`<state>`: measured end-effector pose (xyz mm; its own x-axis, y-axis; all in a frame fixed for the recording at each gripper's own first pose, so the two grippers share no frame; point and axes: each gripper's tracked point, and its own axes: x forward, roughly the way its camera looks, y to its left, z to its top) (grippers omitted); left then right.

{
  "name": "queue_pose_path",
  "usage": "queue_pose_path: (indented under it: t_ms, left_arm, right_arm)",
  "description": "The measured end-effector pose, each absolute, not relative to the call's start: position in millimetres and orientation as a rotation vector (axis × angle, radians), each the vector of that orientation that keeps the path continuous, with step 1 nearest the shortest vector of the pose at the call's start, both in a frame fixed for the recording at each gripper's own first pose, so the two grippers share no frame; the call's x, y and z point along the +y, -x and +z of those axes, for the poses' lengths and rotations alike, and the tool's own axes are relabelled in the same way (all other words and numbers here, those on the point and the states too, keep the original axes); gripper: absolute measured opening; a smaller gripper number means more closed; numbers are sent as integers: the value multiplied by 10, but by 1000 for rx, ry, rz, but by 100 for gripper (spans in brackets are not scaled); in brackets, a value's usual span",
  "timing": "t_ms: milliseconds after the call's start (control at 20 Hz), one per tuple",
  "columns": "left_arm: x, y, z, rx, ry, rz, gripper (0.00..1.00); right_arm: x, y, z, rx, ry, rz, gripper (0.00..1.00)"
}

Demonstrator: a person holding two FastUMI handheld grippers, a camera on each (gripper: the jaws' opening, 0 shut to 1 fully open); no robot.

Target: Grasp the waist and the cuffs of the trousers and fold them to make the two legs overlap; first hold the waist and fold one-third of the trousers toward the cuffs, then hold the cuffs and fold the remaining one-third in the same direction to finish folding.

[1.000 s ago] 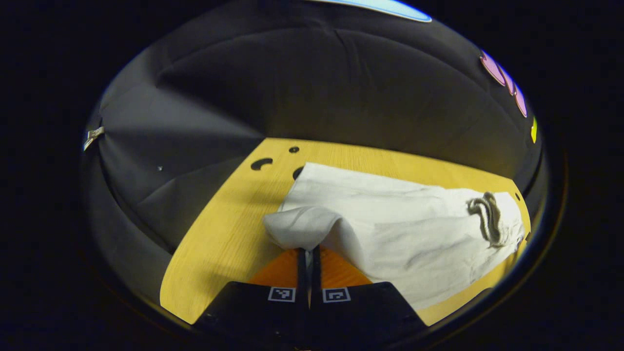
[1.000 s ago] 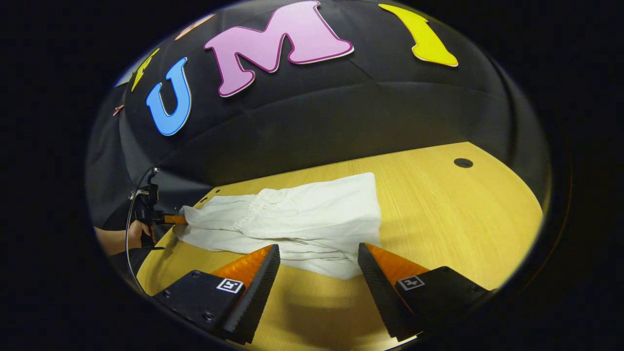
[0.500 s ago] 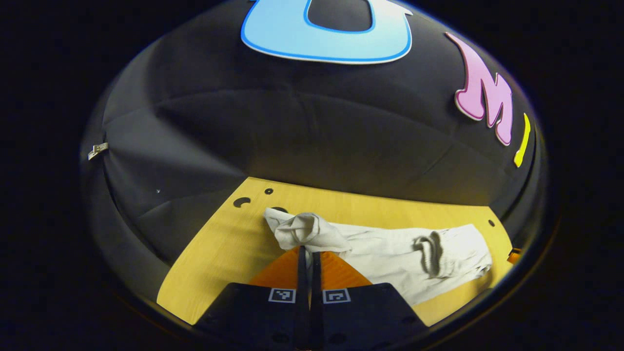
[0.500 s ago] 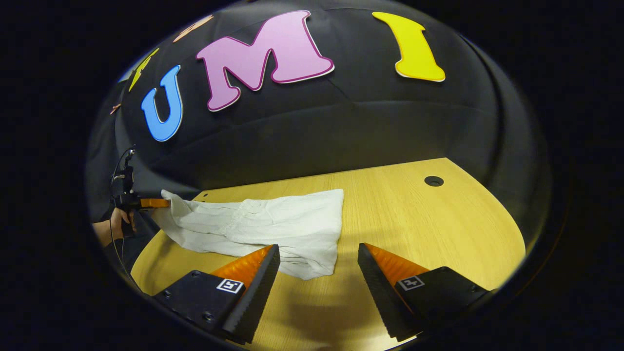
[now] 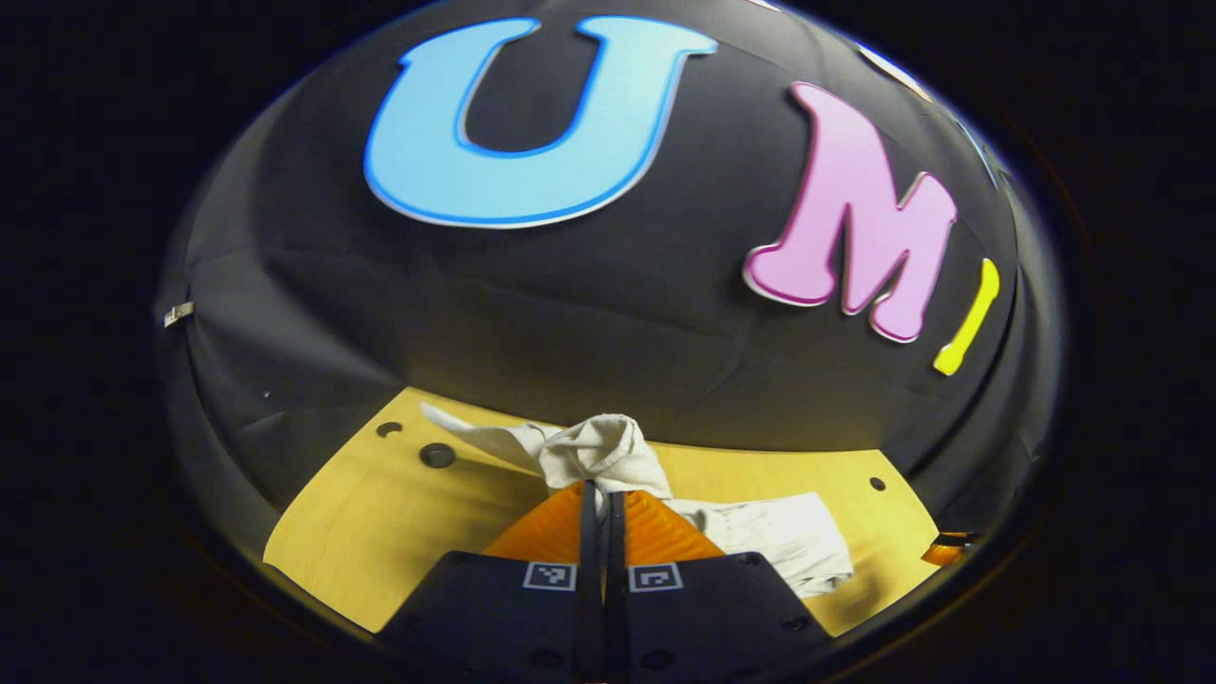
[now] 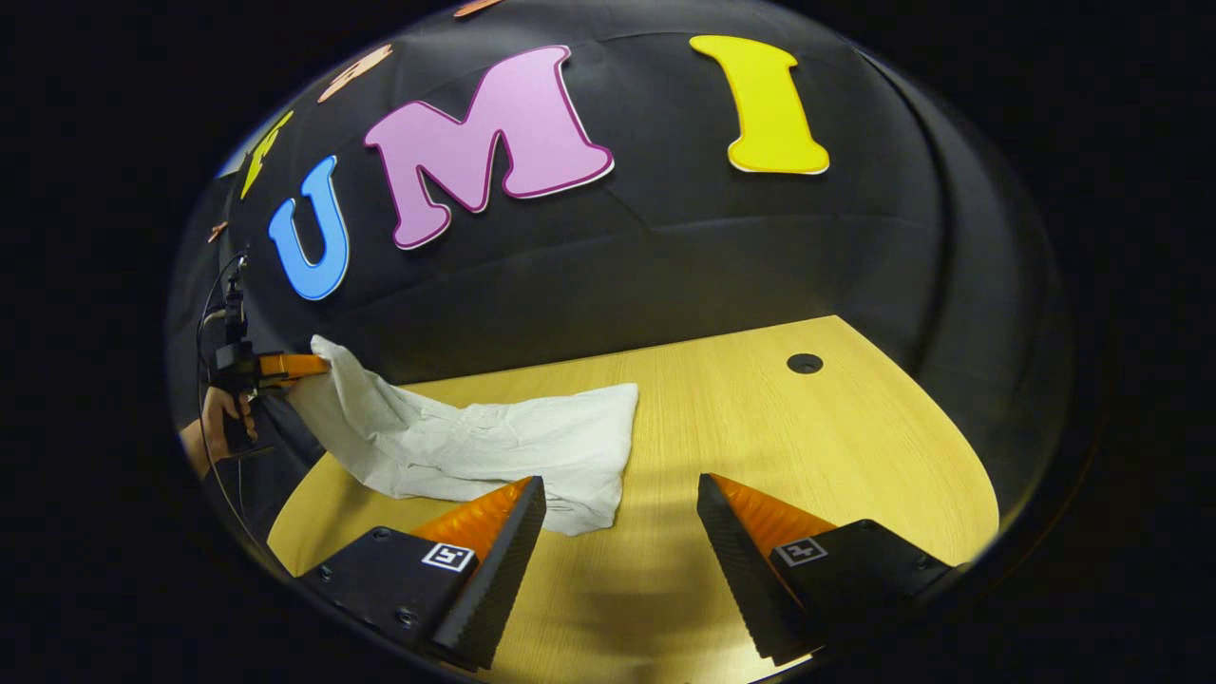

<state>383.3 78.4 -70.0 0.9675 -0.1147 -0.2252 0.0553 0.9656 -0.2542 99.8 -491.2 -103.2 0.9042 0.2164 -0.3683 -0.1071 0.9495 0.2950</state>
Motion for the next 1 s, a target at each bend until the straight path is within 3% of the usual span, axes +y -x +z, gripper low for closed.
queue_pose_path:
  t_ms: [550, 800, 1000]
  left_arm:
    - [-1167, -3997, -425, 251, 200, -330, 6]
    - [-1948, -4036, -645, 310, 142, -427, 6]
    - [-2351, -4130, -986, 387, 65, -427, 6]
  right_arm:
    - [-5665, -640, -880, 369, -350, 70, 98]
    - [-5917, -423, -955, 376, -409, 18, 98]
    - [-5997, -202, -1051, 388, -426, 3, 98]
